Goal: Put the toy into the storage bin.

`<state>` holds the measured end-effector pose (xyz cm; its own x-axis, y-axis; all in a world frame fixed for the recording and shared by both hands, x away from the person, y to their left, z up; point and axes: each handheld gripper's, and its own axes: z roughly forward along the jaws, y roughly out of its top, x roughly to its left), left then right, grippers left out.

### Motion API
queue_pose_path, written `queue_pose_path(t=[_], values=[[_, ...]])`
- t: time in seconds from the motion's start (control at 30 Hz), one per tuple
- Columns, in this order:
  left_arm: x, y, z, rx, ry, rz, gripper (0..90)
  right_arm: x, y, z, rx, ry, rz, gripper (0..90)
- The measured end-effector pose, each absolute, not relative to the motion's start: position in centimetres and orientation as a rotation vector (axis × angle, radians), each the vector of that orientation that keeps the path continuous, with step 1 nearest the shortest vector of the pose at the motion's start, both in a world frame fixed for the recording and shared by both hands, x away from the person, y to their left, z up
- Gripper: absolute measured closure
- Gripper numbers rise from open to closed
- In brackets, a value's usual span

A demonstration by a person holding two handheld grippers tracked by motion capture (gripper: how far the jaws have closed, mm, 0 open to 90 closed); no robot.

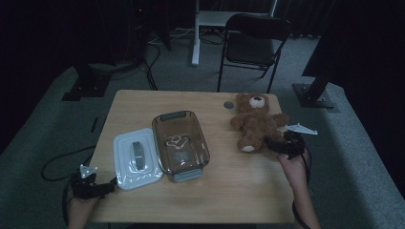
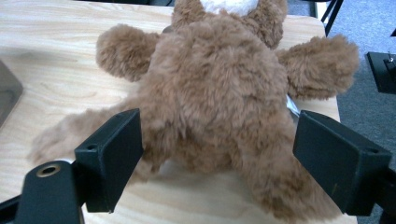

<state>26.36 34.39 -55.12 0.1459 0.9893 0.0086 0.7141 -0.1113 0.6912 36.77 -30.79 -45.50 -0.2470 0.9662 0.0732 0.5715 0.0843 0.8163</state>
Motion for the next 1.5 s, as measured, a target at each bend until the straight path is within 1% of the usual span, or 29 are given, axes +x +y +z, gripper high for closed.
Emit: queue_pose_path(t=[0.43,0.8,1.0,1.17,1.4,1.5], values=[[27.0,34.3,-55.1,1.887,1.633,0.668,0.7,40.3,-30.2,-45.2,1.564,1.853,1.037,15.1],[27.4,34.3,-55.1,1.904,1.603,0.656,0.7,43.8,-29.5,-44.5,1.624,1.838,1.038,13.8],[27.5,34.3,-55.1,1.906,1.601,0.655,0.7,45.5,-29.5,-45.4,1.682,1.839,0.999,13.1],[27.5,34.3,-55.1,1.906,1.603,0.656,0.7,46.8,-29.2,-47.0,1.726,1.887,0.964,12.2],[27.5,34.4,-55.1,1.909,1.599,0.655,0.7,46.9,-28.2,-48.3,1.719,1.939,0.966,12.6],[27.5,34.3,-55.1,1.909,1.597,0.655,0.7,47.0,-27.9,-48.5,1.709,1.953,0.918,15.2]])
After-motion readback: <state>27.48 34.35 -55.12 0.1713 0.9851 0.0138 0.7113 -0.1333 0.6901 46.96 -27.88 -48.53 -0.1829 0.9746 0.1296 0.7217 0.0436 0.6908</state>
